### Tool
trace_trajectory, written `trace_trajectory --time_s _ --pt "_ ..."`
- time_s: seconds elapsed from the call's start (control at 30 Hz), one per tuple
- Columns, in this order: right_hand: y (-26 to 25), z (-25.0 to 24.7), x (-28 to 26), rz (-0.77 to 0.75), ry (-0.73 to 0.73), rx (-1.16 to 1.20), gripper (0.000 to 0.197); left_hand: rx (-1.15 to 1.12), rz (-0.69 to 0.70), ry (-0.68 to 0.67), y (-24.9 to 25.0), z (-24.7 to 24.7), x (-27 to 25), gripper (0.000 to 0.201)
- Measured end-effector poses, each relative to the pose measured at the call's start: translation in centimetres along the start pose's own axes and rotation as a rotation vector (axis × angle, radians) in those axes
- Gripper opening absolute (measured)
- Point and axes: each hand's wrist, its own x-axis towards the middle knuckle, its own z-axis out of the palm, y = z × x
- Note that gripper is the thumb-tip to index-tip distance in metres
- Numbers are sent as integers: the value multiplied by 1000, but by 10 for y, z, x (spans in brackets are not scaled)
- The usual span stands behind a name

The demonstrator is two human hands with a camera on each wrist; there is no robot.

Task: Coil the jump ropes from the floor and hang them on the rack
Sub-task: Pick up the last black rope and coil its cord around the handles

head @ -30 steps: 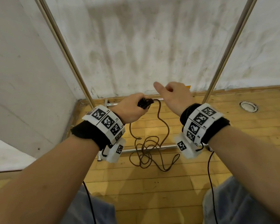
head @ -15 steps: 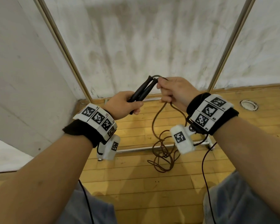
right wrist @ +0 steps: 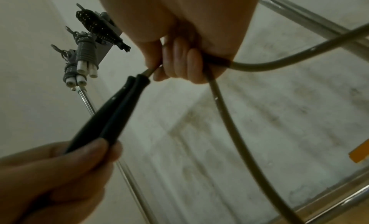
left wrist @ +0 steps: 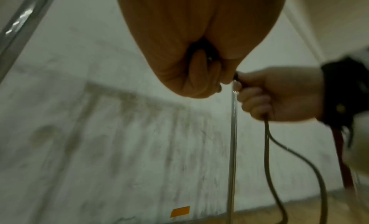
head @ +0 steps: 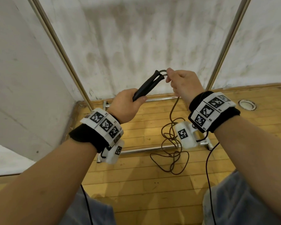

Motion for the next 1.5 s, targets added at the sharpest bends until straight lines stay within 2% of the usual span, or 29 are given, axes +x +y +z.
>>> trace_trajectory --time_s 0.1,0.2,0.27,0.37,0.43,0.53,0.63,0.7,0.73,0.8,0.87,0.93,1.07,1.13,1.2,1.27,1.33,1.43,1.5 --pt "5 -7 -2 37 -179 -108 49 -368 -130 27 7 -7 2 20" --pt "13 4 -11 100 -432 -272 45 -820 -272 208 12 -18 10 16" --pt "16 15 -16 111 -477 -170 37 -902 -302 243 11 -22 14 14" --pt "12 24 -19 135 -453 -13 25 -939 -356 260 10 -18 15 14" --pt "10 29 -23 133 -454 -41 23 -959 -415 297 11 -14 15 13" --pt "5 36 -32 38 -492 -197 30 -966 -498 337 12 -9 16 19" --pt "2 45 -37 -35 -563 -255 32 -1050 -561 191 16 -10 16 24" --pt "5 50 -39 -49 -571 -356 30 -1201 -542 59 23 -9 14 29" --pt "8 52 -40 -37 -574 -397 30 -1261 -521 35 28 -9 14 29" --pt "16 53 -40 37 -610 -429 34 -1367 -485 90 36 -12 17 25" --pt "27 52 -40 126 -674 -469 41 -1444 -477 236 34 -22 25 24" --pt "43 46 -40 205 -684 -553 41 -1424 -476 420 24 -39 33 25" --pt "77 14 -32 315 -657 -937 20 -1252 -456 776 -7 -63 35 18" --pt "86 -5 -22 343 -551 -1120 17 -1131 -452 908 -22 -68 34 17" --pt "86 -16 -13 327 -385 -1183 25 -961 -449 1014 -36 -70 31 17" --pt "86 -18 -8 264 -283 -1210 41 -717 -455 1078 -52 -70 29 25" --pt "88 -18 -6 218 -265 -1284 46 -533 -436 1097 -64 -69 27 34" --pt "90 -22 -9 234 -253 -1522 39 -484 -476 1105 -78 -69 23 34" --pt "88 -29 -7 298 -127 -1416 42 -470 -515 1122 -85 -69 22 32"
